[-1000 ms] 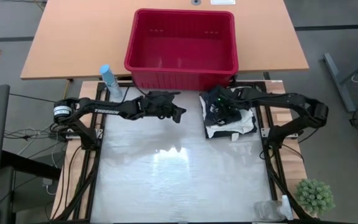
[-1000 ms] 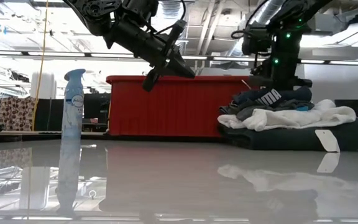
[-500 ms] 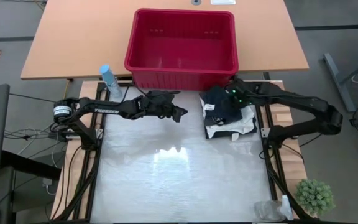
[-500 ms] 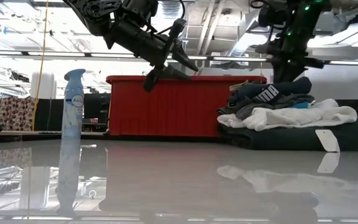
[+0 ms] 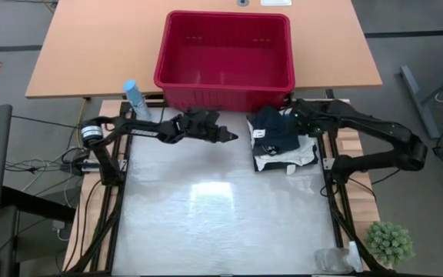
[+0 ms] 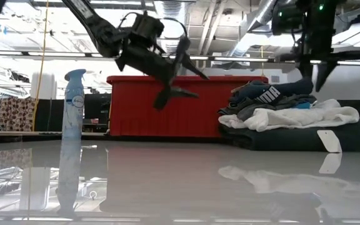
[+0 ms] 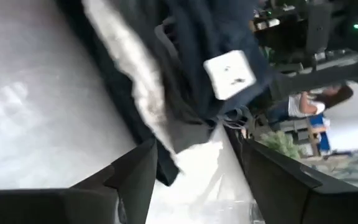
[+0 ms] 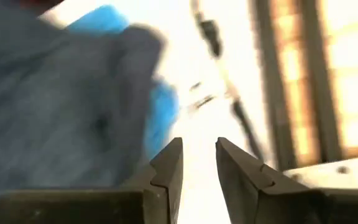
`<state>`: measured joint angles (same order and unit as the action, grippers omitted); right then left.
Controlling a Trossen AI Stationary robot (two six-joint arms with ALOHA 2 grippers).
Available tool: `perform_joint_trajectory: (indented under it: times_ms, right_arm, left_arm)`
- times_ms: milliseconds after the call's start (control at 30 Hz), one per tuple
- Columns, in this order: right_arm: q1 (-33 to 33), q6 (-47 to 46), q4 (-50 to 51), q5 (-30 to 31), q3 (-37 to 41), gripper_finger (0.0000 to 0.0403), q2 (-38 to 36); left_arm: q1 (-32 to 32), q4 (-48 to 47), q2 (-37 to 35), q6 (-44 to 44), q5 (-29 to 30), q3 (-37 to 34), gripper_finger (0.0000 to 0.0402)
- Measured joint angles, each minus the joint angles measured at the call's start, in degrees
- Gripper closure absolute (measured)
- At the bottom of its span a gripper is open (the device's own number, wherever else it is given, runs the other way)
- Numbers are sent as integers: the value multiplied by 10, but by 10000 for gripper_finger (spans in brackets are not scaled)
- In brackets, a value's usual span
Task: Fold laundry
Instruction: Stack the black shorts on the gray boxers
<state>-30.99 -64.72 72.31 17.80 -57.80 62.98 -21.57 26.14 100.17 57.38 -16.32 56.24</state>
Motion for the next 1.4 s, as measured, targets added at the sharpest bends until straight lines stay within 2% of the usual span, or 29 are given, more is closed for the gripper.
perform_joint_trajectory:
  times_ms: [133, 333, 567, 700, 800, 967, 1133, 1267, 1400]
  right_arm:
    - [-22, -81, 30, 35, 0, 299, 24]
    - [-33, -205, 41, 77, 0, 384, 59]
    - [-25, -400, -3, 109, 0, 381, 118]
    - [-21, -422, -8, 148, 0, 390, 174]
    - [-26, -472, 19, 152, 0, 388, 223]
    - [-37, -419, 0, 119, 0, 387, 295]
    - [-25, -381, -65, 80, -1, 387, 349]
    - [10, -351, -143, 42, -2, 387, 371]
    - [66, -375, -170, 12, -3, 387, 371]
  left_arm:
    - [-4, 43, 47, 43, -10, 4, 176]
    - [-8, 100, 91, 78, -80, 4, 176]
    - [-20, 113, 96, 94, -117, 4, 204]
    - [-30, 120, 96, 122, -169, 4, 230]
    - [-38, 131, 96, 124, -188, 4, 250]
    - [-47, 151, 96, 138, -212, 4, 281]
    - [-50, 157, 94, 137, -282, 4, 307]
    - [-58, 154, 72, 136, -349, 4, 335]
    - [-89, 143, 41, 136, -369, 4, 365]
